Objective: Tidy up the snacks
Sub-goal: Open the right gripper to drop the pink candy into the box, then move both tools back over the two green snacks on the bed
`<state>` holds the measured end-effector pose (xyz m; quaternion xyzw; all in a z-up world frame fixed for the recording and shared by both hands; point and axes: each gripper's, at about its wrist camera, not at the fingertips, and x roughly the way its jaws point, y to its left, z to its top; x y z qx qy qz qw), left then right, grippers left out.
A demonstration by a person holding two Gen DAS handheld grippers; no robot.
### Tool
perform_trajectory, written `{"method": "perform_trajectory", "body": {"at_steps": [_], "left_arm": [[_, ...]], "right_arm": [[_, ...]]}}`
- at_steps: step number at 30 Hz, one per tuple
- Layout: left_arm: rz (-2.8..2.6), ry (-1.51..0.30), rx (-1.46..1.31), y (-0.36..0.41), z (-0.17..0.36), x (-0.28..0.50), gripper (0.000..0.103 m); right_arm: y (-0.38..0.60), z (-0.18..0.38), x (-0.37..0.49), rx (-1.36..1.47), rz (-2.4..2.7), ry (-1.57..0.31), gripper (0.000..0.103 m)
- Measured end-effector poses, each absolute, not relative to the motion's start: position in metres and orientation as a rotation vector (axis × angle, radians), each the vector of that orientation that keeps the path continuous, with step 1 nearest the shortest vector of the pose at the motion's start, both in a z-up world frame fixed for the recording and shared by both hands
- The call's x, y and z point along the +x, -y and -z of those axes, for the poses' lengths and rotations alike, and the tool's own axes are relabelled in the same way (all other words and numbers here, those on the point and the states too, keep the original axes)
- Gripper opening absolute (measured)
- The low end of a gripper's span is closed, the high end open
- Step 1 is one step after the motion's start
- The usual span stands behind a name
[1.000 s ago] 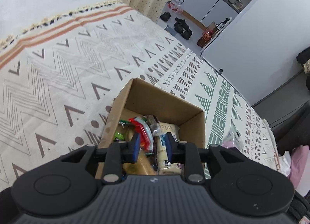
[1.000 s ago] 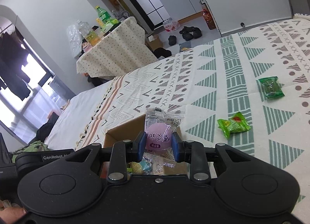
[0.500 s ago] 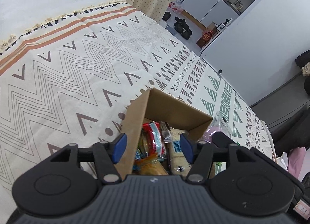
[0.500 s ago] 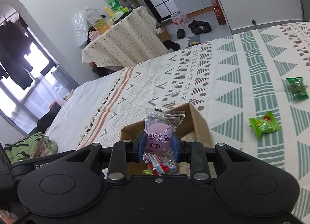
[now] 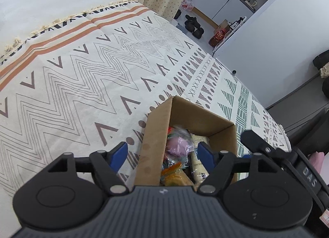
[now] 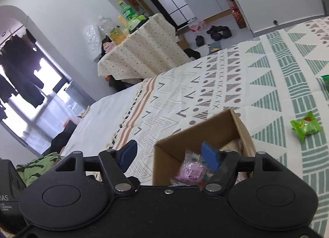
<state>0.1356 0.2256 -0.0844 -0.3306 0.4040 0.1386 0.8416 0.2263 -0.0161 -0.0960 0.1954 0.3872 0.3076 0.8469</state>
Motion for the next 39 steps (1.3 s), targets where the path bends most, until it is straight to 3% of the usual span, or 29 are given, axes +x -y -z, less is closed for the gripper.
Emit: {"method": "perform_trajectory", "body": {"at_steps": [5, 7, 14, 30, 39], "left_arm": [[-0.281, -0.864, -0.660, -0.218, 0.074, 0.131, 0.081], [-0.270, -0.862, -0.648, -0.213, 0.069, 0.129, 0.084], [-0.212, -0.843, -0.613, -0.183, 0.048, 0.118, 0.103], [-0.116, -0.829, -0.542, -0.112, -0.004, 0.095, 0.103], [-0.052, -0.844, -0.453, -0.067, -0.037, 0.100, 0.103]], "right_arm": [[0.025, 0.089, 0.216, 0.381, -0.596, -0.831, 0.079], [0.031, 0.082, 0.210, 0.377, -0.574, -0.821, 0.089], [0.053, 0.056, 0.192, 0.318, -0.542, -0.822, 0.097], [0.135, -0.015, 0.148, 0.208, -0.421, -0.856, 0.102], [0.174, -0.041, 0.139, 0.390, -0.257, -0.969, 0.103]]}}
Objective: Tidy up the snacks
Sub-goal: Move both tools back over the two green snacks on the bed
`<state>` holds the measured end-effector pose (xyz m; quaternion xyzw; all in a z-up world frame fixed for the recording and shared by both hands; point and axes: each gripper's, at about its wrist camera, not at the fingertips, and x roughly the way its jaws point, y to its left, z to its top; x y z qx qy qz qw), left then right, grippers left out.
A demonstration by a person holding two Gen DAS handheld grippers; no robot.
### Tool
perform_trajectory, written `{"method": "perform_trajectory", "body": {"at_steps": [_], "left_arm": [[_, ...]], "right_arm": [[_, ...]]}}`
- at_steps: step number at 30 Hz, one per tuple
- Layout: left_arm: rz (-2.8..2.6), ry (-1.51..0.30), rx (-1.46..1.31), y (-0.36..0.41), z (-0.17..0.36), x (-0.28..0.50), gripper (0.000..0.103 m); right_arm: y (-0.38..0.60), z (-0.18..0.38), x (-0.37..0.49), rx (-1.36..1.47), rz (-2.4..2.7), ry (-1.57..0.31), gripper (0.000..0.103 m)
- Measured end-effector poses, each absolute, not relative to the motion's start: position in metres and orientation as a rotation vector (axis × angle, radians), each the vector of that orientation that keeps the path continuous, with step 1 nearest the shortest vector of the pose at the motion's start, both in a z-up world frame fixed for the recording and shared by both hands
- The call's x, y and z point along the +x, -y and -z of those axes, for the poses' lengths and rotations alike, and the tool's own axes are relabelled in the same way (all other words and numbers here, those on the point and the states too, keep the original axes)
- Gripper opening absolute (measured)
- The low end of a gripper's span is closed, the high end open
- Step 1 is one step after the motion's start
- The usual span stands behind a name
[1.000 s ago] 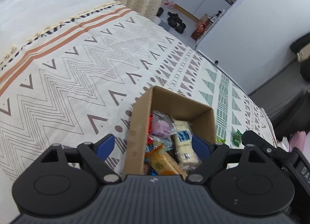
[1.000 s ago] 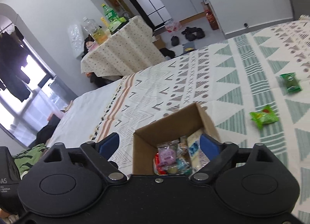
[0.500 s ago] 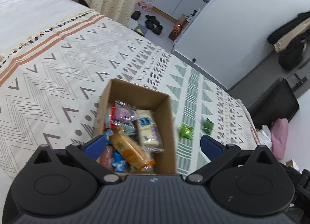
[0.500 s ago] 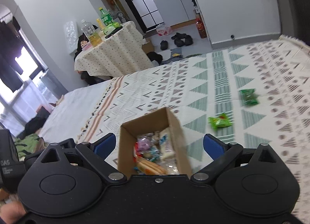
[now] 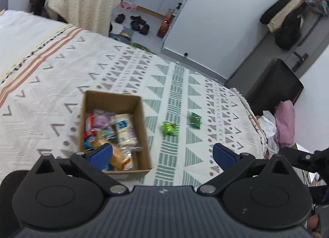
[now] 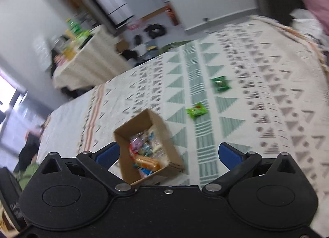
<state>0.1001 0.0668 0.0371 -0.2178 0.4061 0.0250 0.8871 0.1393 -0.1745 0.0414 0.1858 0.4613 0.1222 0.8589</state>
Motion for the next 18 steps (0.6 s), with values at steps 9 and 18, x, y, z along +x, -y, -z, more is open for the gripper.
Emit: {"method": "perform_trajectory", "body": {"at_steps": [9, 18], "left_arm": [[-0.043, -0.874, -0.415, -0.036, -0.025, 0.124, 0.103], [-0.038, -0.896, -0.364, -0.017, -0.003, 0.167, 0.103]], "right_arm": [[0.215, -0.043, 0.145, 0.278, -0.226, -0.902, 0.103], [0.244, -0.011, 0.183, 0.257, -0.281, -0.878, 0.103]]}}
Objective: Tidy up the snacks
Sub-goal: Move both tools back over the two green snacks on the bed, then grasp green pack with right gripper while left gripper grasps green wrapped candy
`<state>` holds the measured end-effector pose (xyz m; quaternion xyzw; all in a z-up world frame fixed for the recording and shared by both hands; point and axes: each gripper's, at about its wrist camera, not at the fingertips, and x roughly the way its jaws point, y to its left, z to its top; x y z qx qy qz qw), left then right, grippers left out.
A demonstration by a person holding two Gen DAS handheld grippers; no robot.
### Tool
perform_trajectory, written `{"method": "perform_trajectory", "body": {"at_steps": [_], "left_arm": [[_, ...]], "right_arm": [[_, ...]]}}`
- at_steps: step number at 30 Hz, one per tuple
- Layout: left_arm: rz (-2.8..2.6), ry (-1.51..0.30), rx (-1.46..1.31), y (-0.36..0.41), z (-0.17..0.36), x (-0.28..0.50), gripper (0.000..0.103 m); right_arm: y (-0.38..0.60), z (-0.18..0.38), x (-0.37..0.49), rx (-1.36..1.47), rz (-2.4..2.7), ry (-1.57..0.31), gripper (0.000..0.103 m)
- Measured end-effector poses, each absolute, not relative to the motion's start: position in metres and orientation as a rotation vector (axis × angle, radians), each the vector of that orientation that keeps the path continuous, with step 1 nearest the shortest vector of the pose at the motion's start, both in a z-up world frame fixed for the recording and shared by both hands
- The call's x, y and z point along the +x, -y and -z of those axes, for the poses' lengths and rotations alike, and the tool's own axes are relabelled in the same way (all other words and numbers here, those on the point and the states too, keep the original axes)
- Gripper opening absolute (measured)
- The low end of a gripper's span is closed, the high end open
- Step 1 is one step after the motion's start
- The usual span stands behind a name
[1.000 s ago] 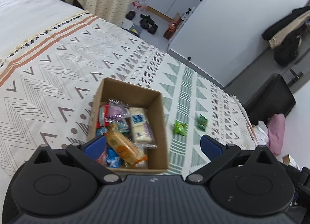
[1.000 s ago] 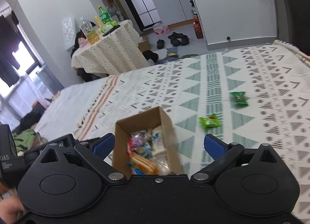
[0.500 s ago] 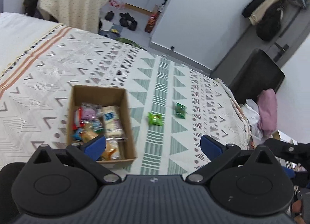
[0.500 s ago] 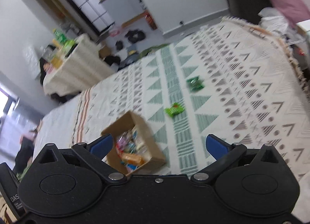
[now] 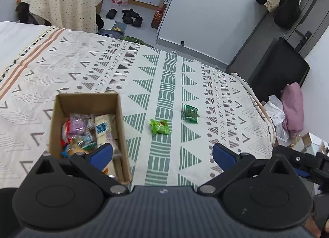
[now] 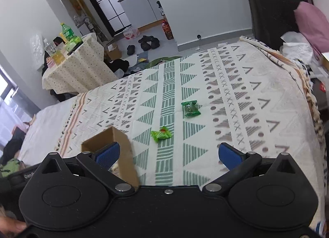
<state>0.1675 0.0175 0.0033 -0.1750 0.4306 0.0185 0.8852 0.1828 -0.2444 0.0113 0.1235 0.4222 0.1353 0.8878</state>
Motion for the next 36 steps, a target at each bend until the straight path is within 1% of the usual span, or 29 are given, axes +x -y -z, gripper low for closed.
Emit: {"method": "perform_trajectory", "body": {"at_steps": [8, 16, 18, 22, 25, 27, 30, 35, 36], "left_arm": [[-0.084, -0.911, -0.374, -0.004, 0.025, 0.211, 0.102], [-0.108, -0.933, -0.399, 0.008, 0.059, 0.255, 0.099], [-0.113, -0.941, -0.414, 0.009, 0.068, 0.265, 0.094], [-0.123, -0.966, -0.426, 0.012, 0.086, 0.285, 0.088], [-0.137, -0.991, -0.440, 0.014, 0.103, 0.297, 0.082], [-0.144, -1.006, -0.454, 0.014, 0.115, 0.305, 0.074], [-0.153, -1.030, -0.473, 0.015, 0.133, 0.315, 0.066], [-0.174, -1.054, -0.494, 0.014, 0.158, 0.331, 0.062], [-0.180, -1.059, -0.499, 0.013, 0.162, 0.334, 0.058]], "right_arm": [[0.259, 0.025, 0.231, 0.301, -0.323, -0.872, 0.102], [0.261, 0.062, 0.273, 0.326, -0.368, -0.884, 0.094], [0.260, 0.072, 0.282, 0.331, -0.378, -0.889, 0.092], [0.260, 0.092, 0.302, 0.359, -0.394, -0.910, 0.083], [0.258, 0.105, 0.314, 0.361, -0.403, -0.921, 0.081], [0.255, 0.113, 0.321, 0.355, -0.410, -0.925, 0.080], [0.253, 0.126, 0.331, 0.365, -0.420, -0.922, 0.077], [0.248, 0.147, 0.349, 0.356, -0.417, -0.918, 0.071], [0.246, 0.151, 0.352, 0.352, -0.419, -0.918, 0.070]]}}
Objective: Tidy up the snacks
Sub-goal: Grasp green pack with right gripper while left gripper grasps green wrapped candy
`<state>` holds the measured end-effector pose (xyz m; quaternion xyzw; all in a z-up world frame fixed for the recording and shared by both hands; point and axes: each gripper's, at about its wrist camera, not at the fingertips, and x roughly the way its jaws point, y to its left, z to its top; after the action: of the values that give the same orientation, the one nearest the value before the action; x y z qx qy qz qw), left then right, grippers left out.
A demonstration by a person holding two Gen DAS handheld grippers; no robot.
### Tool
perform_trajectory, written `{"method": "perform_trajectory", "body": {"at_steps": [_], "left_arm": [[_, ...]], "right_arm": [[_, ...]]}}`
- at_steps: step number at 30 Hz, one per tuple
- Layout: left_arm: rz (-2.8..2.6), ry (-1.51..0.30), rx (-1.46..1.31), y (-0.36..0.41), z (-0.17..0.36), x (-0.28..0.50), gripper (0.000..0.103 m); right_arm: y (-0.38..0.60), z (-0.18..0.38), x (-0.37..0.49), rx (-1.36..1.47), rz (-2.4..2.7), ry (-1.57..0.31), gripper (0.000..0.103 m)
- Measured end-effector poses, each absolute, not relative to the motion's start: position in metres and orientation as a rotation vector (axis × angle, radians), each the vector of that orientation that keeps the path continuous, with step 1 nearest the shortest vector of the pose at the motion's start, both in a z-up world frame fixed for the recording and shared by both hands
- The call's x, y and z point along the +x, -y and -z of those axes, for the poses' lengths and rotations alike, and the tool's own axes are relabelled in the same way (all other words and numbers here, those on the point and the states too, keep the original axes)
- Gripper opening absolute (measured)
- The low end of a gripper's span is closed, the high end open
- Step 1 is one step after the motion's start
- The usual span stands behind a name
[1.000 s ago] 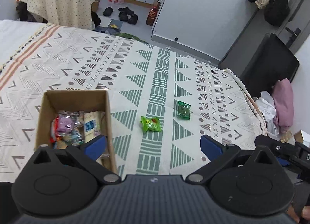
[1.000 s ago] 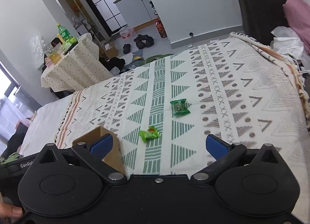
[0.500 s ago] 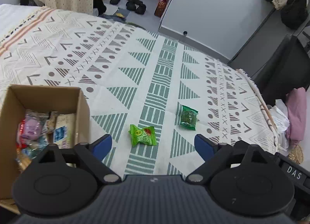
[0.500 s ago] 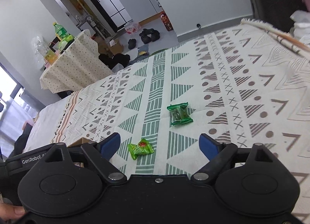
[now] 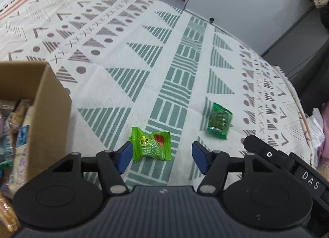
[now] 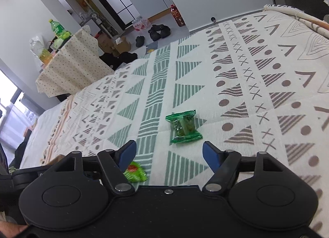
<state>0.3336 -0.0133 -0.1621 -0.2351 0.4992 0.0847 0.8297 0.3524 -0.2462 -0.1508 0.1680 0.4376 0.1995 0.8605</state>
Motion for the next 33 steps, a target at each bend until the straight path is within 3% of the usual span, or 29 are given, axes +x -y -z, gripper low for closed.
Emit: {"method": "perform_trajectory", "body": {"at_steps": [9, 21, 27, 33], "left_arm": [[-0.217, -1.098, -0.543, 0.005, 0.189, 0.345, 0.048], [-0.214, -1.059, -0.548, 0.002, 0.199, 0.348, 0.044], [-0.216, -1.044, -0.547, 0.000, 0.196, 0.346, 0.039], [-0.221, -1.013, -0.529, -0.001, 0.182, 0.340, 0.035]], "right_arm": [[0.231, 0.178, 0.380, 0.305, -0.417, -0.940, 0.066], [0.216, 0.200, 0.399, 0.254, -0.423, -0.942, 0.065], [0.208, 0.210, 0.404, 0.243, -0.416, -0.937, 0.053], [0.201, 0.207, 0.399, 0.194, -0.423, -0.939, 0.032]]}}
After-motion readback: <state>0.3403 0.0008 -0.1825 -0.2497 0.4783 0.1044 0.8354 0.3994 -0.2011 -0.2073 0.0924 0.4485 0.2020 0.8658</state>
